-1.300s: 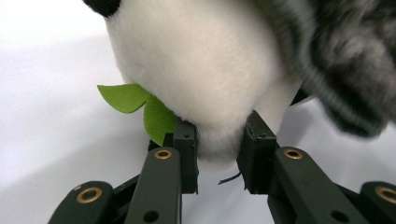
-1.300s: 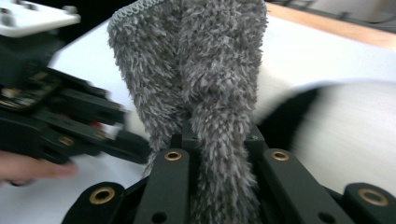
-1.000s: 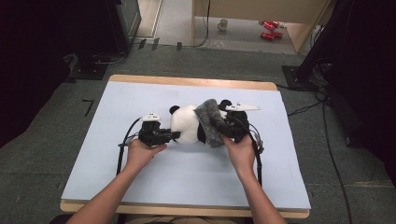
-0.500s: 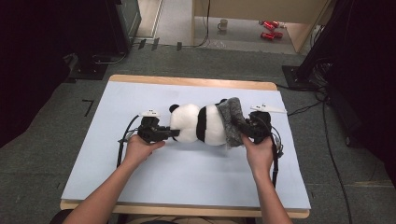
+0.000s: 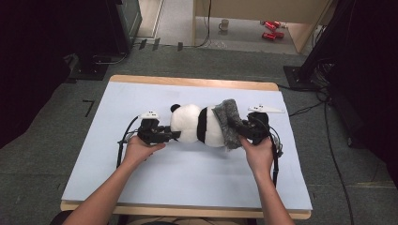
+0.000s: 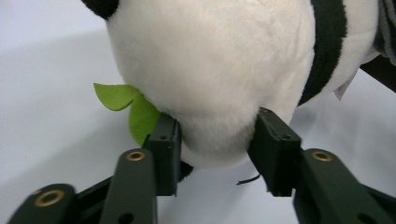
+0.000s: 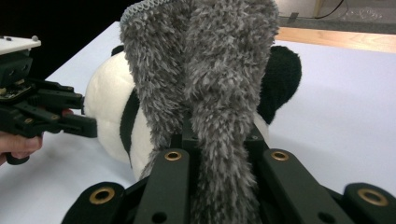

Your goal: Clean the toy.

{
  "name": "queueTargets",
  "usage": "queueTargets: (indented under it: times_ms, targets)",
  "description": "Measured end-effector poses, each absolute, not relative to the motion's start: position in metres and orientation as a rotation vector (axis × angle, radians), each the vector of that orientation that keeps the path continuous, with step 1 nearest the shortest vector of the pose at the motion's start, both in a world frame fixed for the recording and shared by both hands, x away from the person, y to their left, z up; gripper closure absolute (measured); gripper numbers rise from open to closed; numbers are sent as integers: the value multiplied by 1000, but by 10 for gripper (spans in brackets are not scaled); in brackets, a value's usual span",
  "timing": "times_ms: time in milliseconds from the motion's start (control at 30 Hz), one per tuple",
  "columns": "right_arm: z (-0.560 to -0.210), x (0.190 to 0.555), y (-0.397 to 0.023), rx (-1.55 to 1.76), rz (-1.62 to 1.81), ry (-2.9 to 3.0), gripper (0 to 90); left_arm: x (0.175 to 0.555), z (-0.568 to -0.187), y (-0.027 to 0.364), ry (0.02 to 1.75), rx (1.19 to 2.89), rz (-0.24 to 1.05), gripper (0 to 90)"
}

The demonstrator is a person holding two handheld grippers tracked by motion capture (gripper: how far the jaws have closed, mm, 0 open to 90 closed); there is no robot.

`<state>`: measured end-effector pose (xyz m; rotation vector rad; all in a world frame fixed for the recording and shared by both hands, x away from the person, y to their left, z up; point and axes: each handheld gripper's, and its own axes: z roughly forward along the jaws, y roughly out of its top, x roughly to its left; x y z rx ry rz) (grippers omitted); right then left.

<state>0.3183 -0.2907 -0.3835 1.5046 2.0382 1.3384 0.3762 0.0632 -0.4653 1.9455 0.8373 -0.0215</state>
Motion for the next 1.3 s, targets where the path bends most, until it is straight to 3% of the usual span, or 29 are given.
queueTargets:
  times_ms: [133, 500, 833, 1033, 1300]
  targets:
    - [-385, 321, -292, 1503, 1341, 2026, 789, 375, -468, 65, 807, 1957, 8, 448]
    - [-386, 336, -292, 1485, 1330, 1997, 781, 379, -484, 64, 802, 1950, -24, 427]
    - [-390, 342, -294, 1501, 1351, 1958, 772, 382, -493, 53, 827, 1886, 1, 344]
    - [-390, 343, -295, 1530, 1370, 1940, 759, 378, -493, 49, 865, 1869, 52, 445]
    - [-385, 341, -299, 1547, 1391, 1945, 764, 375, -487, 47, 915, 1879, 71, 726]
